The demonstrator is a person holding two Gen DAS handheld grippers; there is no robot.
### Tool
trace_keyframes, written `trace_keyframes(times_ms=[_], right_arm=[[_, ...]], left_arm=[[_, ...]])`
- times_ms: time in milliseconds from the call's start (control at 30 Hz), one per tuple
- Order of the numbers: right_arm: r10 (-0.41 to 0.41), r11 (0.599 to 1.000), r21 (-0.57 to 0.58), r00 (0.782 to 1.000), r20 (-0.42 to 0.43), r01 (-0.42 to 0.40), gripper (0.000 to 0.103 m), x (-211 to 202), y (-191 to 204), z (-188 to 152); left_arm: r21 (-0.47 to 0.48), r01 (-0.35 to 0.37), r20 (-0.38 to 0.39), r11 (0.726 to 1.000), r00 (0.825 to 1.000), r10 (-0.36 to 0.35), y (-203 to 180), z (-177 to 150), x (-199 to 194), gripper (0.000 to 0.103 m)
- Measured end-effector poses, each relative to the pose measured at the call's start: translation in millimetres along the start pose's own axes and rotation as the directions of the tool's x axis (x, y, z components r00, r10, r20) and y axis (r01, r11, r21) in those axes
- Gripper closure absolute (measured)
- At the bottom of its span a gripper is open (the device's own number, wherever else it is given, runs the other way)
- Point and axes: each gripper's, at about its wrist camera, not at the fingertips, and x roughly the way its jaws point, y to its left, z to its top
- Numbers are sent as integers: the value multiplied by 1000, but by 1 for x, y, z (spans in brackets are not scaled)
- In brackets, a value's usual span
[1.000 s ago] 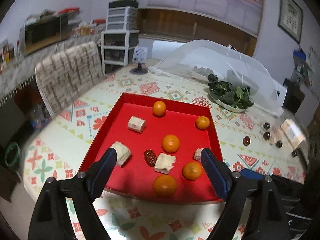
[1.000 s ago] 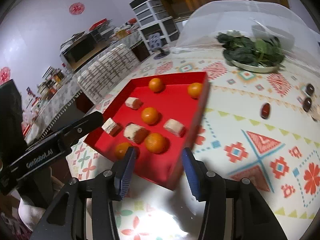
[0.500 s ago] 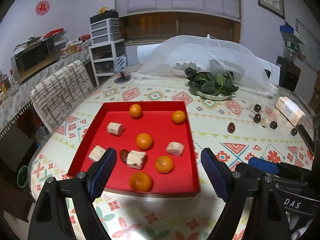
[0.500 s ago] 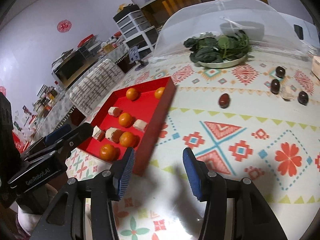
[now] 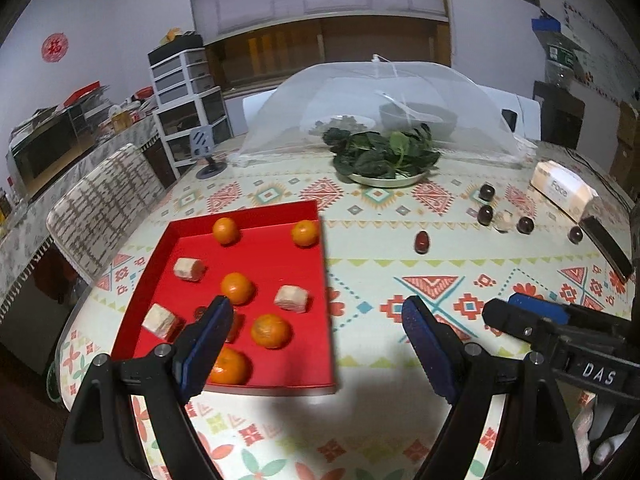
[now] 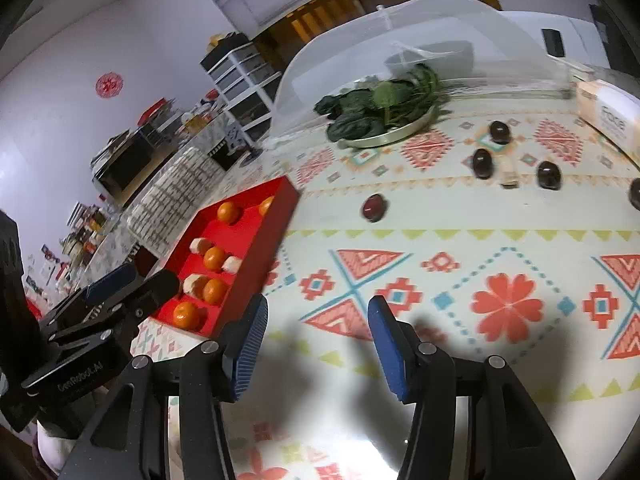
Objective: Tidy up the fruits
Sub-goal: 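Move both open tools back toward the dark brown round fruits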
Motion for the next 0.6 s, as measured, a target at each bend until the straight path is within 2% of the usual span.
trace_keyframes(times_ms=[600], right_arm=[[-41,995,96,999,34,37,46,-30,-60,-1]], left_arm=[[74,44,-35,996,999,-42,-51,5,12,17]])
